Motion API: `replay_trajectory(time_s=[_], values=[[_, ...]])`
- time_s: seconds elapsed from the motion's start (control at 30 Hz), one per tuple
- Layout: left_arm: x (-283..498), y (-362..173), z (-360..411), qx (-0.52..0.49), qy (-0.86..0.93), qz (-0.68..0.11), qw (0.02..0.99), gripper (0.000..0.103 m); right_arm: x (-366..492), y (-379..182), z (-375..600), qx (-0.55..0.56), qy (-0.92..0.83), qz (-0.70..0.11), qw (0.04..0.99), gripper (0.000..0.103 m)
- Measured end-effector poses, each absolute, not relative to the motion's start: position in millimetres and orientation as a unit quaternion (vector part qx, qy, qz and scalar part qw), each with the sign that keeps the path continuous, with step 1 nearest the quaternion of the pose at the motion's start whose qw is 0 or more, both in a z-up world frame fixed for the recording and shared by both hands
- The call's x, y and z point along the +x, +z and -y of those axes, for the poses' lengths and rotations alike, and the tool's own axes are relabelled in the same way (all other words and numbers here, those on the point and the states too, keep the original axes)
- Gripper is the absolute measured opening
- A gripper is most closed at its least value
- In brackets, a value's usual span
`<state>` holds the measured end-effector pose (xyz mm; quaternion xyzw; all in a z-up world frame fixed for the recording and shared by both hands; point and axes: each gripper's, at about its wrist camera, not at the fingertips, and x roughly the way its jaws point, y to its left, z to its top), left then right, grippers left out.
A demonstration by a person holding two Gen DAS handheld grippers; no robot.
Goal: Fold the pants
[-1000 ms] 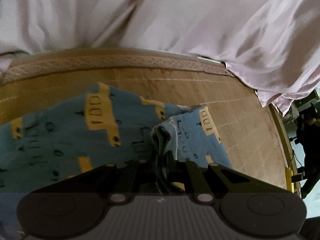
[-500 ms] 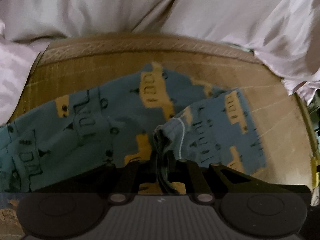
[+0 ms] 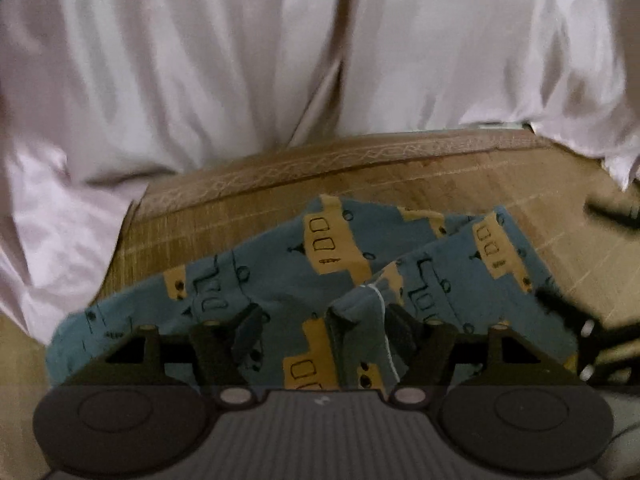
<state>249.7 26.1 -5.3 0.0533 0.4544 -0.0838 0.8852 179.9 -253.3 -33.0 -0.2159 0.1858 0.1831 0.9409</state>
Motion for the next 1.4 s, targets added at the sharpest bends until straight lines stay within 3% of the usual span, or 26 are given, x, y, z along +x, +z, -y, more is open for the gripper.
replay_trajectory(time_s=[0.13, 0.2, 0.3, 0.43, 0.7, 0.87, 1.0, 1.2, 1.27, 1.33, 1.4], values=[[253, -21, -12, 0.137, -0.052, -0.453, 0.879, 0.076, 212, -56, 239, -0.262, 0.132, -0.194, 0.936, 0.101], [254, -30, -12, 0.151, -0.036, -0.461, 0.874, 0.083, 230, -71, 237, -0.286, 0.100, -0.214, 0.929, 0.100], [254, -32, -29, 0.117, -0.020, -0.470, 0.875, 0.091, 248, -82, 247, -0.279, 0.069, -0.243, 0.926, 0.100], [253, -22, -48, 0.043, -0.015, -0.475, 0.879, 0.091, 233, -67, 263, -0.236, 0.060, -0.220, 0.945, 0.102], [253, -29, -43, 0.052, 0.024, -0.483, 0.874, 0.095, 175, -69, 229, -0.239, 0.228, -0.276, 0.903, 0.102], [218, -15, -69, 0.013, 0.080, -0.428, 0.900, 0.103, 146, -56, 212, -0.259, 0.217, -0.226, 0.914, 0.102], [190, -14, -88, 0.023, 0.175, -0.389, 0.904, 0.103, 132, -50, 191, -0.280, 0.236, -0.184, 0.912, 0.102], [128, -11, -125, -0.092, 0.296, -0.261, 0.914, 0.102, 127, -55, 163, -0.324, 0.227, -0.157, 0.905, 0.102], [125, -17, -137, -0.111, 0.299, -0.266, 0.910, 0.099, 130, -57, 157, -0.326, 0.210, -0.160, 0.908, 0.102], [127, -24, -147, -0.123, 0.290, -0.289, 0.904, 0.087, 133, -59, 153, -0.329, 0.192, -0.164, 0.910, 0.102], [129, -31, -157, -0.148, 0.283, -0.306, 0.897, 0.083, 137, -62, 149, -0.330, 0.179, -0.169, 0.911, 0.102]])
